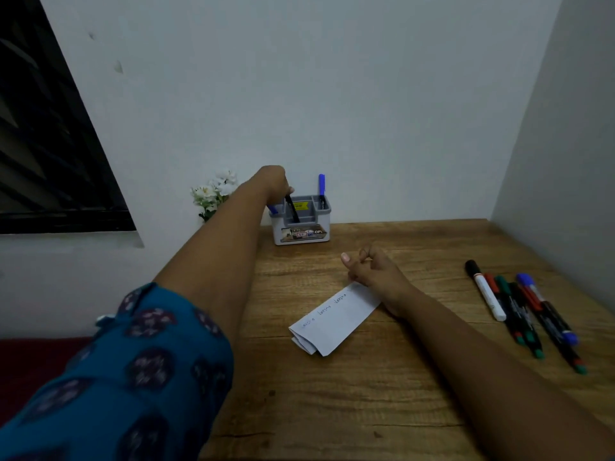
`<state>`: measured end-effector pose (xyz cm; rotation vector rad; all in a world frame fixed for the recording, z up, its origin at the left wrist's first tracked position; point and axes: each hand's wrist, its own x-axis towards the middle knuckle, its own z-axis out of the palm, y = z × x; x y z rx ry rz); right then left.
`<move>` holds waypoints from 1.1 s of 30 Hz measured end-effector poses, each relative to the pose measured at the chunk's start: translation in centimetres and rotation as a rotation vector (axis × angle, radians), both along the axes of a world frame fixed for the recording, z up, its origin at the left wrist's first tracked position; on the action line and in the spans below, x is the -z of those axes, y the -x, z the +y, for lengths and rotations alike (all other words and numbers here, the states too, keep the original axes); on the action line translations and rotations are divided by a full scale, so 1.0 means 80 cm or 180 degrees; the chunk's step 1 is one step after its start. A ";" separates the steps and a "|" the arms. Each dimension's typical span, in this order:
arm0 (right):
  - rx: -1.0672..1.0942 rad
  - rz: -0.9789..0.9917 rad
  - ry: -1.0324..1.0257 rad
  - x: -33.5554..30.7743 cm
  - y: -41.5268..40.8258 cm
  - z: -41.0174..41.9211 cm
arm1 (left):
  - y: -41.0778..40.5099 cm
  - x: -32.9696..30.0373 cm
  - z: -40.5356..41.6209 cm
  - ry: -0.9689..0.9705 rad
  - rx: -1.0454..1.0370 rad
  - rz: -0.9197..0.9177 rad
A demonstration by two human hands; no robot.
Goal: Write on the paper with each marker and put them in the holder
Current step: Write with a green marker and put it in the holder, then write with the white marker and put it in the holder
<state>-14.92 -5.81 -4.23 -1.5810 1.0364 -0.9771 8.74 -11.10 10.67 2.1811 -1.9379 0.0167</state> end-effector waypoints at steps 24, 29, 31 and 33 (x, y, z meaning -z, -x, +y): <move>0.2414 0.2928 0.0400 -0.033 0.165 -0.031 | 0.160 0.159 0.124 0.0312 0.1565 0.1005; 0.2055 0.3066 0.0294 -0.028 0.147 -0.027 | 0.149 0.173 0.125 0.0254 0.1103 0.1977; 0.1766 0.2844 0.0437 -0.032 0.133 -0.025 | 0.142 0.181 0.123 0.0095 0.0883 0.2605; 0.1191 0.2143 0.0814 -0.036 0.114 -0.016 | 0.136 0.187 0.118 0.0014 0.0630 0.3229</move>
